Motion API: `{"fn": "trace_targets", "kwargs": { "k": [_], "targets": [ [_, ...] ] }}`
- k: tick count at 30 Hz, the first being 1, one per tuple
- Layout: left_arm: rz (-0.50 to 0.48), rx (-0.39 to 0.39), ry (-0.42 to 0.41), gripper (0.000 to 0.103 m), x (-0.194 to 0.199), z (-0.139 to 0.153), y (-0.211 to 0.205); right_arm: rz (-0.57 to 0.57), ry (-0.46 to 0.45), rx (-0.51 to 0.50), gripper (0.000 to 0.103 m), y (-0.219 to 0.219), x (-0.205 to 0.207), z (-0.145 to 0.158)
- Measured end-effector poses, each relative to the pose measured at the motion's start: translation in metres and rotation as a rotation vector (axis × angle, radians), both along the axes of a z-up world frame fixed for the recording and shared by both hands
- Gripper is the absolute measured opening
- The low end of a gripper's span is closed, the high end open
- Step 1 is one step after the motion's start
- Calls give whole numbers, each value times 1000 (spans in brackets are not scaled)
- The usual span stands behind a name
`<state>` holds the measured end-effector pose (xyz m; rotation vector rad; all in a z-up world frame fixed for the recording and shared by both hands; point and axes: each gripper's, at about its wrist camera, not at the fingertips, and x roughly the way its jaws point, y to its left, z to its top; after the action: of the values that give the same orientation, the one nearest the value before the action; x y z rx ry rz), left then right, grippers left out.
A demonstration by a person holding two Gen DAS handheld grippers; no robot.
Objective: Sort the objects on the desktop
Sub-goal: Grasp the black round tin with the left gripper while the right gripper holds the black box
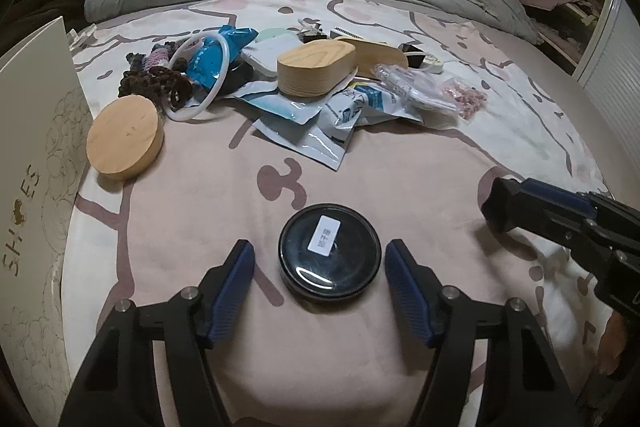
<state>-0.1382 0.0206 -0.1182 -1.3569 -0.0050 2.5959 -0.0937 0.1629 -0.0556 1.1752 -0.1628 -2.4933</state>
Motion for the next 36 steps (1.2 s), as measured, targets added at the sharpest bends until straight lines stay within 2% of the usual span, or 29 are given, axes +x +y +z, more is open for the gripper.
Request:
{"fn": "trace_targets", "kwargs": {
  "k": [5, 7, 19, 28, 36],
  "targets": [
    [-1, 2, -2, 52, -2, 0, 1, -2, 0, 4, 29, -1, 1, 0],
    [1, 2, -1, 50, -2, 0, 1, -3, -1, 4, 29, -2, 1, 0],
    [13, 5, 26, 50, 9, 11, -3, 19, 6, 10, 29, -6, 2, 2],
    [26, 10, 142, 50, 27, 46, -9, 86, 56, 7, 29, -28, 14, 20],
    [66, -4, 248, 50, 43, 82, -23, 121, 158, -13, 29, -45, 24, 56]
  ]
}}
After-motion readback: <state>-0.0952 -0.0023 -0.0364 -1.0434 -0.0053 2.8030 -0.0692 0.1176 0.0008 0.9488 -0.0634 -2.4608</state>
